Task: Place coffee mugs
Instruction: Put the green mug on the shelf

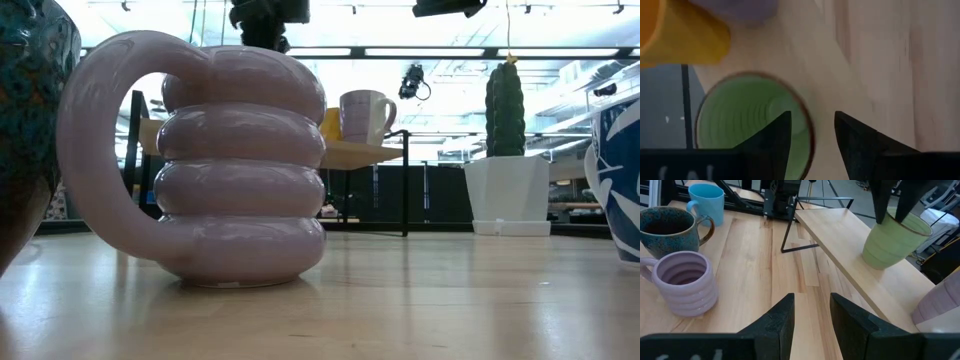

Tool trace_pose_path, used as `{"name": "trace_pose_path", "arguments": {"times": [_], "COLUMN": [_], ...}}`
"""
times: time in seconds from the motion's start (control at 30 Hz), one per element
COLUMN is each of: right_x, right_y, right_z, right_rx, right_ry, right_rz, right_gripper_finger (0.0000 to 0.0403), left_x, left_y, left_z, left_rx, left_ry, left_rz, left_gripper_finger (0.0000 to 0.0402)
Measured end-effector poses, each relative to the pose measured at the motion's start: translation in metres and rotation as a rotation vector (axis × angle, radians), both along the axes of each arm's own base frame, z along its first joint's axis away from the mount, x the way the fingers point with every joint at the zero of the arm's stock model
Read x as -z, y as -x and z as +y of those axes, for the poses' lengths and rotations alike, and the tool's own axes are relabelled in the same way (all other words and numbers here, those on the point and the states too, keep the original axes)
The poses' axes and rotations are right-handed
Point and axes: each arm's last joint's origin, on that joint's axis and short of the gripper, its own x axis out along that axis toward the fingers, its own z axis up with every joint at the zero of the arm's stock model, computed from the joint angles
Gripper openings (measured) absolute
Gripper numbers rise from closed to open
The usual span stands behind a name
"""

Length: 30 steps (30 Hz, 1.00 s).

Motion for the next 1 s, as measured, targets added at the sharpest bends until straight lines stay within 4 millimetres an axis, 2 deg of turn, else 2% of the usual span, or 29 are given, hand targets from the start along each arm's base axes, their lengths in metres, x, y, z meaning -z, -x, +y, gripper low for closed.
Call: {"name": "trace_pose_path", "arguments": {"times": [0.3, 0.6, 0.8, 1.0], "right_x": [0.000, -0.001, -0.001, -0.001], "right_y": [0.000, 0.000, -0.001, -0.001], "right_z": [0.000, 0.000, 0.000, 0.000], "right_rx": [0.001, 0.000, 0.000, -0.001], "right_ry": [-0.003, -0.004, -0.005, -0.003], "right_rz": [-0.001, -0.008, -0.014, -0.013], "right_gripper_finger": [0.0130, 0.0130, 0.0130, 0.0130], "left_x": [-0.008, 0.001, 0.009, 0.012], "left_y": [-0.015, -0.018, -0.021, -0.024], "left_z": [-0.001, 0.001, 0.002, 0.003], "left_rx": [-0.191, -0.369, -0.415, -0.406], "left_ry": [-0.002, 0.047, 0.011, 0.006], "left_rz": [-0.203, -0.186, -0.153, -0.143], "left_gripper_finger": [0.0158, 0.0155, 0.0154, 0.0120]}}
